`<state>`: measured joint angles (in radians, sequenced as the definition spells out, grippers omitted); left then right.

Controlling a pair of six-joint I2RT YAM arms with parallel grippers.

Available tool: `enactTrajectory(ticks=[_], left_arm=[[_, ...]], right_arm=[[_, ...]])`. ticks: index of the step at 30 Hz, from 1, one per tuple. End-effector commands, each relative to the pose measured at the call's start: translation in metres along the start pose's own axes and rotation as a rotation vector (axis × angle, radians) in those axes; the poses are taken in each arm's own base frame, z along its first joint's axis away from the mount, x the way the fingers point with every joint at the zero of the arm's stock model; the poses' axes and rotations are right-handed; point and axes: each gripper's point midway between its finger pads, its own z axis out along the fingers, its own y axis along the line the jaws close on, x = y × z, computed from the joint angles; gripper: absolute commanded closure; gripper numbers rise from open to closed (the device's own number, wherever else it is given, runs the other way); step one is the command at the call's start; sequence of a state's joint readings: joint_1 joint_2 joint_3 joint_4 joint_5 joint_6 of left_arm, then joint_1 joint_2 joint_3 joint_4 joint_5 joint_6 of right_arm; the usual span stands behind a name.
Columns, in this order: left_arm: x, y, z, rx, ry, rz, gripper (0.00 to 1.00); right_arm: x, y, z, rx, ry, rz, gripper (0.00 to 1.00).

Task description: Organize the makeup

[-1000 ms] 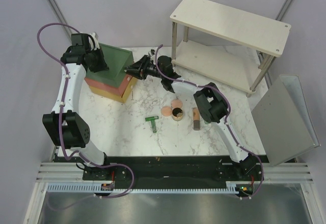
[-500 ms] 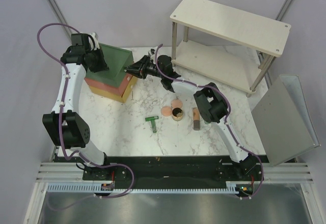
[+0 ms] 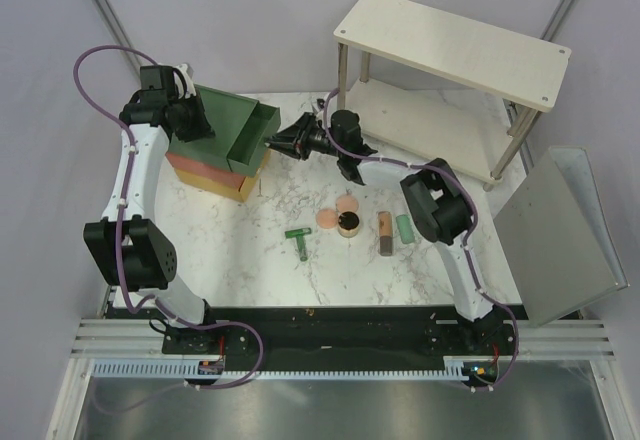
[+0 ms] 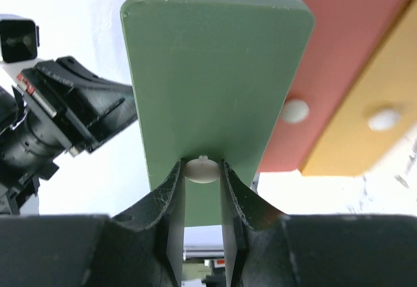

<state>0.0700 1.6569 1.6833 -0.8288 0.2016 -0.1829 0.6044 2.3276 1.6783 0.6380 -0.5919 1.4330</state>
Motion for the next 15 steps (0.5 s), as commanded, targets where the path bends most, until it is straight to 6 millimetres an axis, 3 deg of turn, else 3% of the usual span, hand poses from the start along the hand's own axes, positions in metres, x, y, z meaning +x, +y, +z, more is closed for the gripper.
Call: enactTrajectory(ticks=[1, 2, 7, 15], left_arm=[[0.016, 0.002, 0.011, -0.001, 0.072, -0.029, 0.98], [0.017, 0.003, 0.011, -0.004, 0.071, -0.03, 0.98], [0.018, 0.003, 0.013, -0.003, 0.079, -0.029, 0.98], [0.022, 0.003, 0.016, 0.003, 0.092, -0.03, 0.98]], right_arm=[[-0.007, 0.004, -0.033, 0.031, -0.01, -0.071, 1.0], [-0.005, 0.01, -0.037, 0.028, -0.001, -0.082, 1.0], [0.0, -0.005, -0.056, 0.078, -0.014, -0.088, 1.0], [-0.006, -0.009, -0.074, 0.125, -0.048, -0.126, 1.0]])
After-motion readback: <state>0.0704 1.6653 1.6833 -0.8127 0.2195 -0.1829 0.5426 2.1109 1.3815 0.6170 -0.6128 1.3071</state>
